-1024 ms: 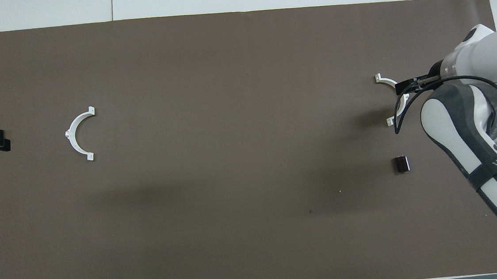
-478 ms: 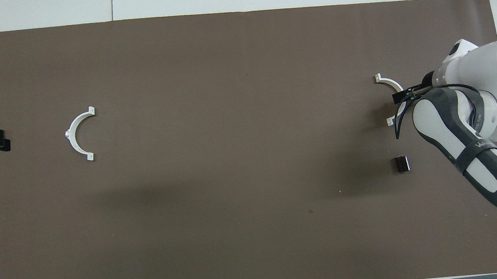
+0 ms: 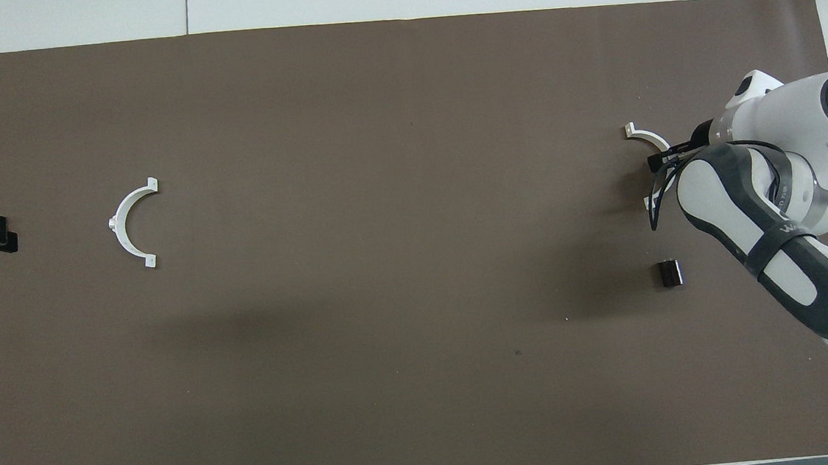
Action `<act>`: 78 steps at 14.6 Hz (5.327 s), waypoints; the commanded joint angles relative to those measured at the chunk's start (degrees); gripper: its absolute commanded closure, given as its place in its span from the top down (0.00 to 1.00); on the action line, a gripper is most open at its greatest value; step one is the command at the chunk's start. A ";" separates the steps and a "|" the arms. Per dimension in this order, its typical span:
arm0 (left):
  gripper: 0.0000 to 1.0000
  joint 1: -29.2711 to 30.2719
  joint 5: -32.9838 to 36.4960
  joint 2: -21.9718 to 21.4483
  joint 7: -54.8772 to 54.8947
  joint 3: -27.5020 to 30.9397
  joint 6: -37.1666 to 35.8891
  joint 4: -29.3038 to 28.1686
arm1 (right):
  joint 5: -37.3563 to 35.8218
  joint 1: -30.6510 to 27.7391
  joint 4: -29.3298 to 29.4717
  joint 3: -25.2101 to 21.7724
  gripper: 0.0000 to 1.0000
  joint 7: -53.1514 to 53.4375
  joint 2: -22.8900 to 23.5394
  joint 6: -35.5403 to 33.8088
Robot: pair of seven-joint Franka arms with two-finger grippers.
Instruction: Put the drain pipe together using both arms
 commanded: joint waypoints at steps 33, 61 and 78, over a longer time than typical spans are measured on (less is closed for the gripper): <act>1.00 1.18 1.01 14.91 6.89 0.21 47.71 -24.00 | -7.75 33.02 13.02 1.17 0.02 51.69 7.11 -6.00; 0.00 -19.46 8.92 14.30 -25.28 0.47 35.76 -14.25 | -9.78 10.44 16.79 0.03 1.00 27.69 -23.66 -47.04; 0.00 -32.48 8.92 25.99 -36.44 0.47 37.07 -4.58 | -7.23 6.30 18.81 -0.41 1.00 21.64 -21.63 -46.95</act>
